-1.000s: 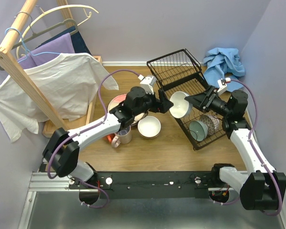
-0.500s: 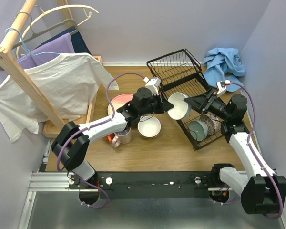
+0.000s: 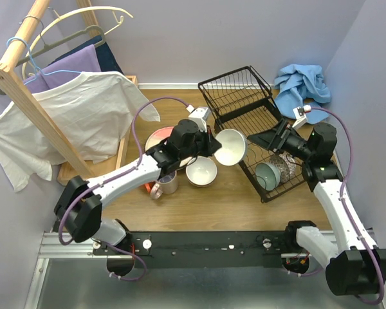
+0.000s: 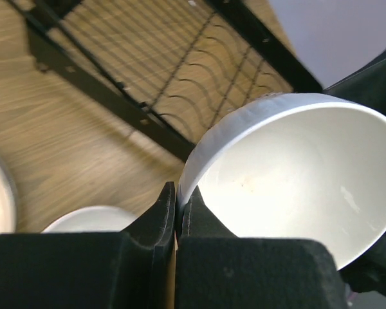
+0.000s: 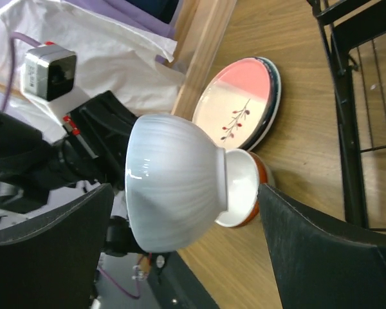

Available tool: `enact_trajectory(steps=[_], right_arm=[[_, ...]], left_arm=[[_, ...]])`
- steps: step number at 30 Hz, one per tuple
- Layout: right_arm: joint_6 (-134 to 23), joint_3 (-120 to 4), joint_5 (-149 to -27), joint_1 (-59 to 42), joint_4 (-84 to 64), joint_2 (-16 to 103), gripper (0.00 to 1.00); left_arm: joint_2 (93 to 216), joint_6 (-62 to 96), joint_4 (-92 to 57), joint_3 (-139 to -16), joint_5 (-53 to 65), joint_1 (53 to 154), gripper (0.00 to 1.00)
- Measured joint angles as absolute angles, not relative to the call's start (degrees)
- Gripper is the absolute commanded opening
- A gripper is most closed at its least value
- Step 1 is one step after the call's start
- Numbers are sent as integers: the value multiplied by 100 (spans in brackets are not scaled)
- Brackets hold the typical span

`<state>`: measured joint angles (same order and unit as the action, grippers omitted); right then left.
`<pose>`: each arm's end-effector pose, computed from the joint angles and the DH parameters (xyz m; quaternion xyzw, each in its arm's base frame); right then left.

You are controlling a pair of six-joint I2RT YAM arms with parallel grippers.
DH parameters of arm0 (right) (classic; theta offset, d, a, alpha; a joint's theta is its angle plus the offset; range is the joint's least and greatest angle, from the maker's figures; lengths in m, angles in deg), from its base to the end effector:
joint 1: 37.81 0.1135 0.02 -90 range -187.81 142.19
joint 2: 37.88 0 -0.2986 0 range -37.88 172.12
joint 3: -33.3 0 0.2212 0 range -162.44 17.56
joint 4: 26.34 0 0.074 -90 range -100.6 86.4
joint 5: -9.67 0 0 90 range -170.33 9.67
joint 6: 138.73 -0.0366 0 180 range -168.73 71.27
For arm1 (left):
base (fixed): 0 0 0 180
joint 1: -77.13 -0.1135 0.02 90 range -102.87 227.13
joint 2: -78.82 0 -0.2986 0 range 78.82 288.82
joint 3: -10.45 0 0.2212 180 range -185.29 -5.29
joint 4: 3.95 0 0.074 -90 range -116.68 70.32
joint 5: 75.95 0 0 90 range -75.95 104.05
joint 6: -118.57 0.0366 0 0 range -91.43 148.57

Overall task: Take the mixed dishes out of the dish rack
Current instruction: Place the bowl at the center of the board.

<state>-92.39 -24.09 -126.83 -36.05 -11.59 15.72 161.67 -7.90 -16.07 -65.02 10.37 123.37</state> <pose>0.1600 0.0315 0.3496 0.0188 0.7517 0.5066 0.4218 0.2102 -0.2229 0.3445 0.0880 0.8117 -0.4008 0.4157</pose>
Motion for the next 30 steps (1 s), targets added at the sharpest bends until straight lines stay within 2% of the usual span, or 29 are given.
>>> enact_trajectory(steps=[10,17,24,30], right_arm=[[-7735,-2937,-11908,-3601,130,1544,100],[-7082,-3147,-11234,-3601,618,1638,100],[-6750,-3184,-10673,-3601,777,1695,100],[-6529,-3191,-10332,-3601,915,1695,100]], left_arm=[[15037,515,-3865,-6443,1649,12494,0],[14346,515,-5191,-5874,2171,13012,0],[14427,39,-5930,-5324,2746,13377,0],[14702,-195,-5849,-5114,3006,13541,0]])
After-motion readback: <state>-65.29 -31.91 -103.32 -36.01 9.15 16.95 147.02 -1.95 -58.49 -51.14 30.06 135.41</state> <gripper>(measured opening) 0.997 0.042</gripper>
